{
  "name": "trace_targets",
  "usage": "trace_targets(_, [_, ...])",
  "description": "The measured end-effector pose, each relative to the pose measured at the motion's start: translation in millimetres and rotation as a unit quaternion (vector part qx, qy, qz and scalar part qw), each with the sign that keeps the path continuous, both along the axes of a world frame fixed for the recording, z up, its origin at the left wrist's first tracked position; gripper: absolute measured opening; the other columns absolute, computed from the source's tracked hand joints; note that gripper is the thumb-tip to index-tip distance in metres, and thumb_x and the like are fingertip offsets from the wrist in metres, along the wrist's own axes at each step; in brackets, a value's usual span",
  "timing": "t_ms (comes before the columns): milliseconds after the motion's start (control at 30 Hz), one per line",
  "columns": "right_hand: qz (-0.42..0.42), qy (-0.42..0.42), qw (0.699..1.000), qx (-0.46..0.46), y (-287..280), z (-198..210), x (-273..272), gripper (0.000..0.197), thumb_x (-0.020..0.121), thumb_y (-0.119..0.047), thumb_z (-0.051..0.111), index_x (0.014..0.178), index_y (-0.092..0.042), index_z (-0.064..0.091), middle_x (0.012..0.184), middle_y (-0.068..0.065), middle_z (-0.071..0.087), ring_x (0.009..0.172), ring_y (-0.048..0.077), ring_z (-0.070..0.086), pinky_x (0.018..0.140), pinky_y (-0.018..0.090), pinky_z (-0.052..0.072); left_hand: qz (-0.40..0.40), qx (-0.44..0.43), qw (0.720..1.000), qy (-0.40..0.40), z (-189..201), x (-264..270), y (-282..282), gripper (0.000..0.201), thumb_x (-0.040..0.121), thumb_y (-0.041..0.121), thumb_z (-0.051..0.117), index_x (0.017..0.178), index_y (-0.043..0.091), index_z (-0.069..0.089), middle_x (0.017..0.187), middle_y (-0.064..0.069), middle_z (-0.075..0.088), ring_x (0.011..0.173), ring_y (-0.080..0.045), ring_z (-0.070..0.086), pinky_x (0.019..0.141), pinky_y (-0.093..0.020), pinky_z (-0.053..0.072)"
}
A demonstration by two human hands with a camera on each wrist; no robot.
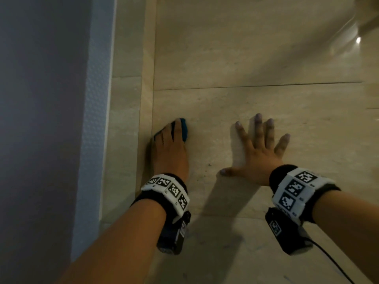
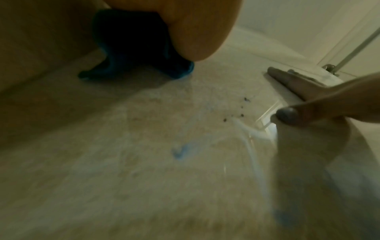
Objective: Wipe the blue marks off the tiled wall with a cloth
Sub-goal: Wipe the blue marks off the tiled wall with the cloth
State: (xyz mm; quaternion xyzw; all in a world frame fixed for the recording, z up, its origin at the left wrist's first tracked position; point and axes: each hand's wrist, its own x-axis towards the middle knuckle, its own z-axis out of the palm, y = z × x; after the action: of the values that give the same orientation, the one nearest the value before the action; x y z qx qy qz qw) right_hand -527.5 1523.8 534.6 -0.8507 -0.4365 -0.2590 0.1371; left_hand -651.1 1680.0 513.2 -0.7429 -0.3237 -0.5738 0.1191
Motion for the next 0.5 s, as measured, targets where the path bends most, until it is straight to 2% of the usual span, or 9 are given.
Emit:
trace_targets(67, [0.002, -0.005, 1.000, 0.003, 0, 0, -1, 0.128, 0.054, -0.092, 0.048, 0.110, -0.041, -0.055, 0.117, 0.003, -0.067, 0.120, 0.034, -0.053, 0.096, 0.064, -0.027, -0.025, 0.027, 0.999, 0.025, -16, 1, -2, 0.068, 0.098, 0.010, 0.047, 0.153, 0.025, 0.009, 0.155, -0.013, 0.022, 0.137, -0.035, 0.028, 0.109, -0.045, 0.030])
trace_targets(133, [0.001, -0.007, 1.000, 0.006, 0, -1, -1, 0.127, 0.055, -0.092, 0.048, 0.110, -0.041, -0.055, 0.118, 0.002, -0.066, 0.121, 0.033, -0.052, 0.097, 0.064, -0.026, -0.039, 0.087, 0.994, 0.048, -37, 5, -1, 0.076, 0.078, 0.001, 0.074, 0.144, 0.014, 0.039, 0.142, -0.021, 0.044, 0.122, -0.041, 0.049, 0.094, -0.049, 0.046])
trace_targets(167, [0.000, -0.008, 1.000, 0.008, 0, -1, -2, 0.127, 0.055, -0.092, 0.048, 0.111, -0.041, -0.054, 0.118, 0.002, -0.066, 0.121, 0.033, -0.052, 0.097, 0.064, -0.026, -0.036, 0.100, 0.993, 0.058, -49, 8, 0, 0.078, 0.068, 0.001, 0.082, 0.137, 0.010, 0.049, 0.134, -0.022, 0.052, 0.115, -0.041, 0.056, 0.087, -0.049, 0.051])
trace_targets(200, [-0.002, -0.010, 1.000, 0.010, 0, -1, -2, 0.127, 0.055, -0.092, 0.048, 0.113, -0.041, -0.053, 0.119, 0.002, -0.066, 0.121, 0.033, -0.052, 0.098, 0.064, -0.026, -0.034, 0.102, 0.992, 0.069, -58, 11, -1, 0.077, 0.065, 0.004, 0.084, 0.134, 0.009, 0.051, 0.131, -0.022, 0.055, 0.113, -0.040, 0.056, 0.083, -0.049, 0.052])
trace_targets(267, [-0.002, -0.013, 1.000, 0.012, 0, -2, -2, 0.127, 0.055, -0.092, 0.048, 0.117, -0.040, -0.051, 0.122, 0.003, -0.064, 0.121, 0.032, -0.052, 0.099, 0.064, -0.025, -0.044, 0.114, 0.989, 0.087, -67, 11, -3, 0.062, 0.078, 0.011, 0.071, 0.136, 0.010, 0.047, 0.132, -0.020, 0.053, 0.118, -0.035, 0.044, 0.083, -0.049, 0.052])
trace_targets(333, [-0.004, -0.015, 1.000, 0.014, 0, -3, -2, 0.127, 0.054, -0.092, 0.048, 0.118, -0.040, -0.050, 0.121, 0.002, -0.064, 0.121, 0.031, -0.051, 0.100, 0.064, -0.024, -0.052, 0.115, 0.987, 0.095, -61, 7, -8, 0.052, 0.089, 0.015, 0.051, 0.140, 0.011, 0.043, 0.138, -0.019, 0.047, 0.123, -0.031, 0.033, 0.092, -0.049, 0.048])
trace_targets(400, [-0.005, -0.016, 1.000, 0.017, 1, -3, -3, 0.128, 0.054, -0.091, 0.049, 0.119, -0.041, -0.049, 0.119, 0.001, -0.065, 0.122, 0.031, -0.051, 0.100, 0.064, -0.024, -0.055, 0.084, 0.989, 0.113, -45, 2, -11, 0.054, 0.098, 0.014, 0.042, 0.150, 0.013, 0.027, 0.152, -0.015, 0.029, 0.136, -0.030, 0.022, 0.109, -0.046, 0.032])
trace_targets(433, [-0.005, -0.015, 1.000, 0.018, 1, -3, -3, 0.129, 0.054, -0.091, 0.049, 0.120, -0.040, -0.049, 0.118, 0.001, -0.064, 0.122, 0.030, -0.051, 0.100, 0.063, -0.024, -0.047, 0.071, 0.990, 0.110, -36, 0, -12, 0.055, 0.101, 0.016, 0.038, 0.152, 0.015, 0.019, 0.156, -0.012, 0.019, 0.140, -0.029, 0.017, 0.113, -0.042, 0.024])
trace_targets(500, [-0.003, -0.017, 1.000, 0.019, 1, -4, -2, 0.129, 0.054, -0.091, 0.049, 0.121, -0.040, -0.048, 0.118, 0.001, -0.064, 0.119, 0.029, -0.052, 0.099, 0.063, -0.025, -0.055, 0.059, 0.993, 0.083, -21, -2, -15, 0.054, 0.103, 0.019, 0.034, 0.153, 0.017, 0.012, 0.158, -0.008, 0.013, 0.143, -0.027, 0.013, 0.115, -0.038, 0.016])
